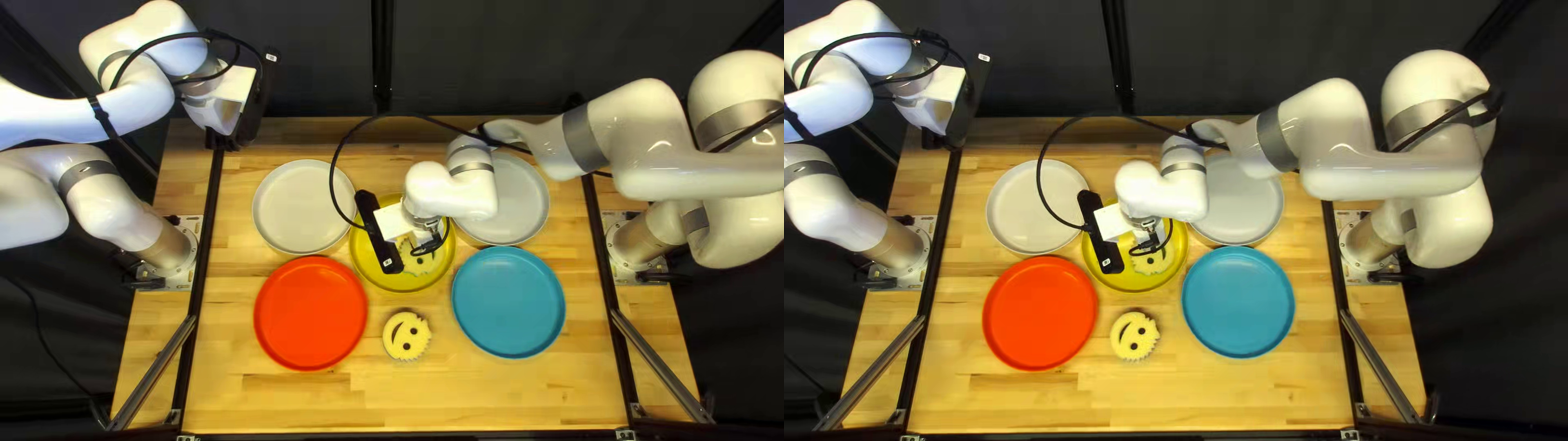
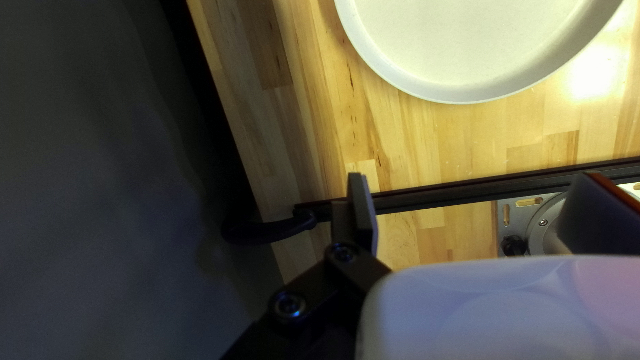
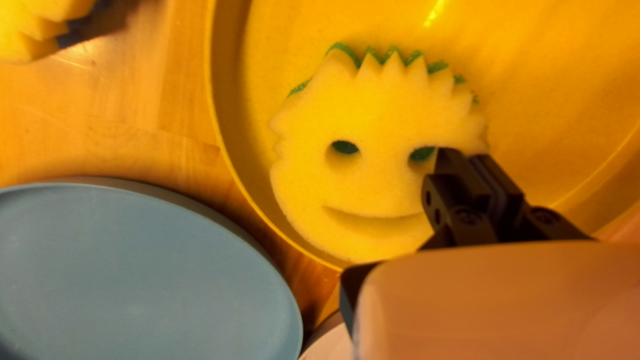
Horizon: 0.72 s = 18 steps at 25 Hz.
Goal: Pick up sponge and scrub the plate
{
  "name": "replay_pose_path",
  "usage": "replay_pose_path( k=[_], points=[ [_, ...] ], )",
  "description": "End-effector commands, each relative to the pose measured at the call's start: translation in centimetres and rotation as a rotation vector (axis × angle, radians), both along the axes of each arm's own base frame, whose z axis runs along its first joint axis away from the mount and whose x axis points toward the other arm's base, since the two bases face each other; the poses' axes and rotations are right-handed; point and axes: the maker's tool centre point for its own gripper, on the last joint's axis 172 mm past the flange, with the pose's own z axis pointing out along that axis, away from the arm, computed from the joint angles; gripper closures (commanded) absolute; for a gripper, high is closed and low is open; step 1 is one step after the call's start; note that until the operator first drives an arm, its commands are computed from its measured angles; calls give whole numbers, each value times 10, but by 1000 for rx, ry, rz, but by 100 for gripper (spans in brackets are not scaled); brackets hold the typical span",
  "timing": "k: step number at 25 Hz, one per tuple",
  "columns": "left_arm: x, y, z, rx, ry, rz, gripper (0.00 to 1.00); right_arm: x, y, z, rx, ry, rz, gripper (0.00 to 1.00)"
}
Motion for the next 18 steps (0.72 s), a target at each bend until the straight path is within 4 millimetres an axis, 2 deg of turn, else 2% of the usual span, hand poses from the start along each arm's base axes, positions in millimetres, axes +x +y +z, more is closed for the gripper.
replay_pose_path(
  k=[1, 4, 7, 12, 18],
  points=[
    [0, 0, 0, 0, 0, 0, 0, 19, -2, -5, -7, -6, 24, 100],
    [0, 0, 0, 0, 0, 0, 0, 26, -6, -8, -5, -8, 35, 100],
    [0, 0, 0, 0, 0, 0, 0, 20, -3, -9, -4, -5, 42, 100],
    [0, 0, 0, 0, 0, 0, 0, -4, 2, -11, -1, 10, 44, 100],
    [0, 0, 0, 0, 0, 0, 0, -38, 0, -8, 7, 35, 27, 100]
  ],
)
